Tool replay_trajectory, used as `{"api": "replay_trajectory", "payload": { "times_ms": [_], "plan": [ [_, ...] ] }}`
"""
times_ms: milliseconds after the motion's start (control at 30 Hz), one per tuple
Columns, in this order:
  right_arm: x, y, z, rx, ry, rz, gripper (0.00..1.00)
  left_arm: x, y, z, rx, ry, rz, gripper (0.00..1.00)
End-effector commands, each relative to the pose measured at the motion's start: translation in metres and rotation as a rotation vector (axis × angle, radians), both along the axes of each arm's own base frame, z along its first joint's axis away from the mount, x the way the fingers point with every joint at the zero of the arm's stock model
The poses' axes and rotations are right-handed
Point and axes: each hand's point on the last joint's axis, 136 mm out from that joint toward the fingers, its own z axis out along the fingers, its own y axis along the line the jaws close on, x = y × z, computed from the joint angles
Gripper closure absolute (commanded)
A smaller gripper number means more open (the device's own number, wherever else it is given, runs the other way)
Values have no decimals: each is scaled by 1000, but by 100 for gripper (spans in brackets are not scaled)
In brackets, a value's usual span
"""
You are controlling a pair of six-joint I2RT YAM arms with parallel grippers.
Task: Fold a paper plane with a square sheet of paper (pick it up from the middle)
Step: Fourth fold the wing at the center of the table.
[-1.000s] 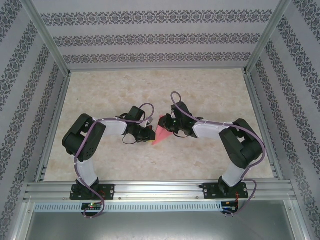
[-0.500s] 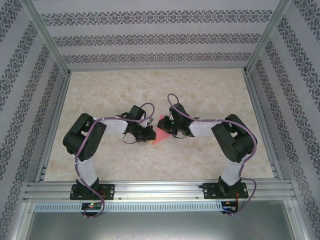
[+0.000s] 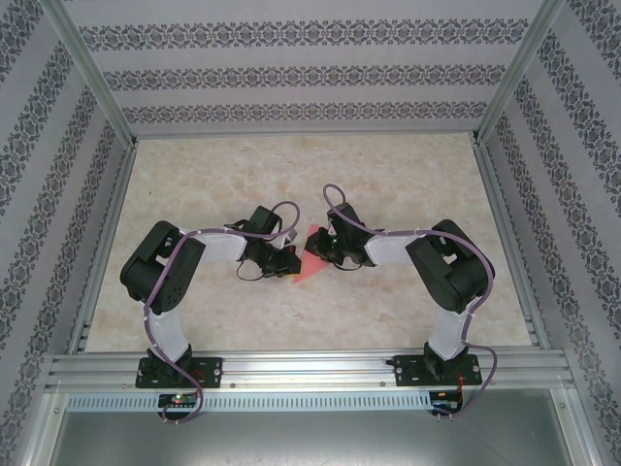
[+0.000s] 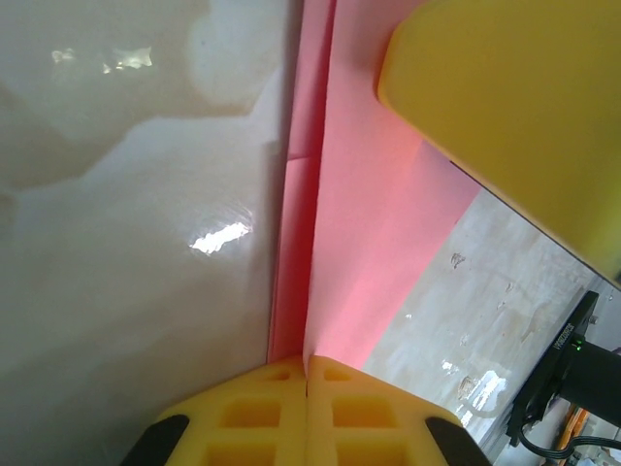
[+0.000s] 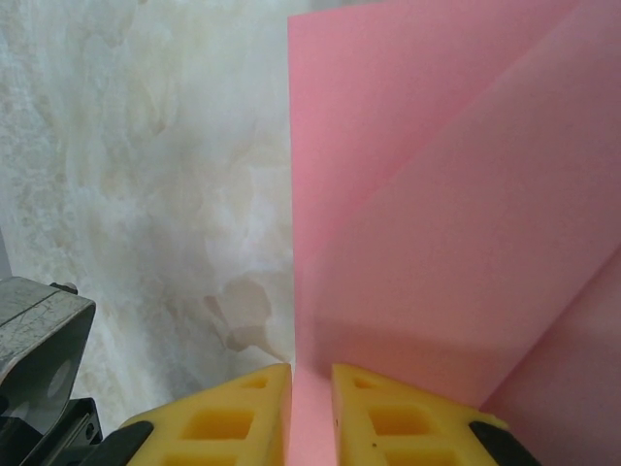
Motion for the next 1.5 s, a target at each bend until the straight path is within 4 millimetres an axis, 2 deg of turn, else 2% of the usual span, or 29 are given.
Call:
{"api": "replay_trajectory", "payload": {
  "times_ms": [0, 233, 300, 367, 500, 667, 967, 1233, 1467],
  "plan": [
    [5, 0, 5, 4, -14, -12, 80, -17, 16, -21, 69, 62, -1, 100],
    [14, -12, 60, 30, -130, -49, 77, -19, 17, -25, 82, 78, -8, 100],
    [14, -14, 69, 30, -150, -55, 76, -19, 17, -25, 83, 77, -11, 100],
    [13, -10, 70, 46, -146, -41, 77, -19, 18, -26, 88, 78, -12, 100],
    [7, 11, 62, 96, -120, 13, 78, -19, 18, -26, 89, 82, -12, 100],
    [7, 21, 48, 131, -94, 11, 80, -20, 18, -27, 91, 84, -13, 100],
    [9, 14, 9, 69, -34, -1, 81, -20, 19, -28, 94, 83, -17, 100],
    [6, 11, -10, 52, -1, 14, 80, -25, 21, -30, 95, 90, -26, 99],
    [-9, -1, -33, -10, 52, 19, 82, -27, 16, -9, 38, 57, -39, 89]
  ]
}}
